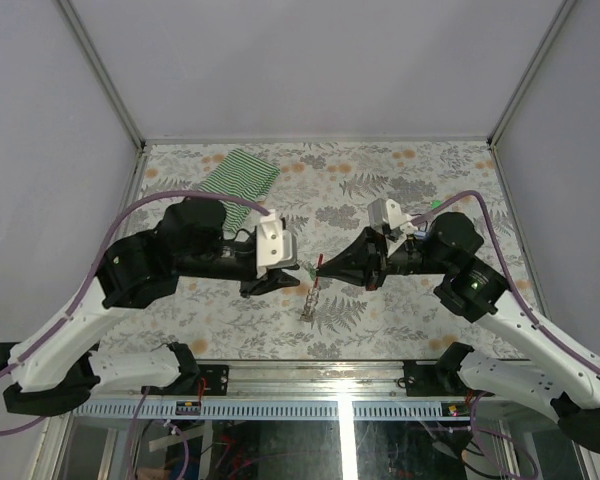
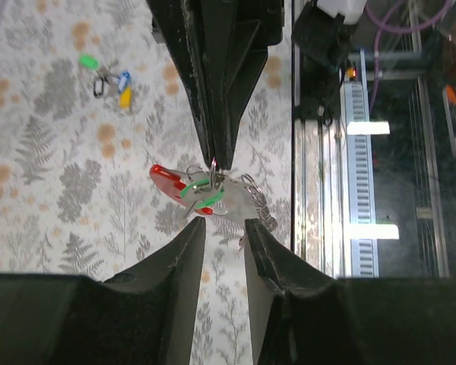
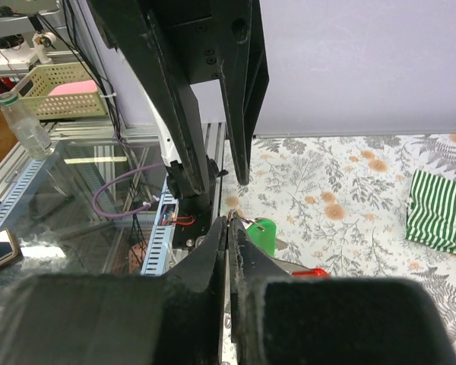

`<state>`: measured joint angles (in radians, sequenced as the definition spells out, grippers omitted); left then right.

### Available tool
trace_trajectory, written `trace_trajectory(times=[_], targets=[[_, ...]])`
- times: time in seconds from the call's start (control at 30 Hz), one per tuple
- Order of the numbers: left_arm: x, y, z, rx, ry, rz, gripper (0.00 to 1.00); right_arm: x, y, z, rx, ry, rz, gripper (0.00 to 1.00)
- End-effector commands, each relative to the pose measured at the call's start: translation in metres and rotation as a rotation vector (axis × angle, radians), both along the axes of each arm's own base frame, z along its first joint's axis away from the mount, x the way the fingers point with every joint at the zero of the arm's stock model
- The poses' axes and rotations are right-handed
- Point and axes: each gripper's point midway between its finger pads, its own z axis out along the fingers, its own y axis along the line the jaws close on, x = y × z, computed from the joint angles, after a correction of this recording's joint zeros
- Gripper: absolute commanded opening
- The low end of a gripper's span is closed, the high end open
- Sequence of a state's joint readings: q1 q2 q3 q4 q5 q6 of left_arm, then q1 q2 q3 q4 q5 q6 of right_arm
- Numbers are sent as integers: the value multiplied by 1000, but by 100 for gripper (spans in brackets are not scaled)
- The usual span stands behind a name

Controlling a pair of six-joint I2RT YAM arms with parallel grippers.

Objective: Put the keys on the keyring

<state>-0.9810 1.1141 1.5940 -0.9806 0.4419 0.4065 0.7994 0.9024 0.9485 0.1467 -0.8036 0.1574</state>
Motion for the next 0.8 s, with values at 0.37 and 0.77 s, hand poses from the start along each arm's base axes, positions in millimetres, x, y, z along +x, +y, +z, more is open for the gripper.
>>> trace_trajectory(times=[0.37, 0.77], targets=[[-29, -13, 76, -571, -123, -112, 36, -46, -22, 79, 186, -162, 141, 0], [-41, -25, 53, -470, -50, -223, 42, -64, -31, 92, 220, -200, 213, 0]])
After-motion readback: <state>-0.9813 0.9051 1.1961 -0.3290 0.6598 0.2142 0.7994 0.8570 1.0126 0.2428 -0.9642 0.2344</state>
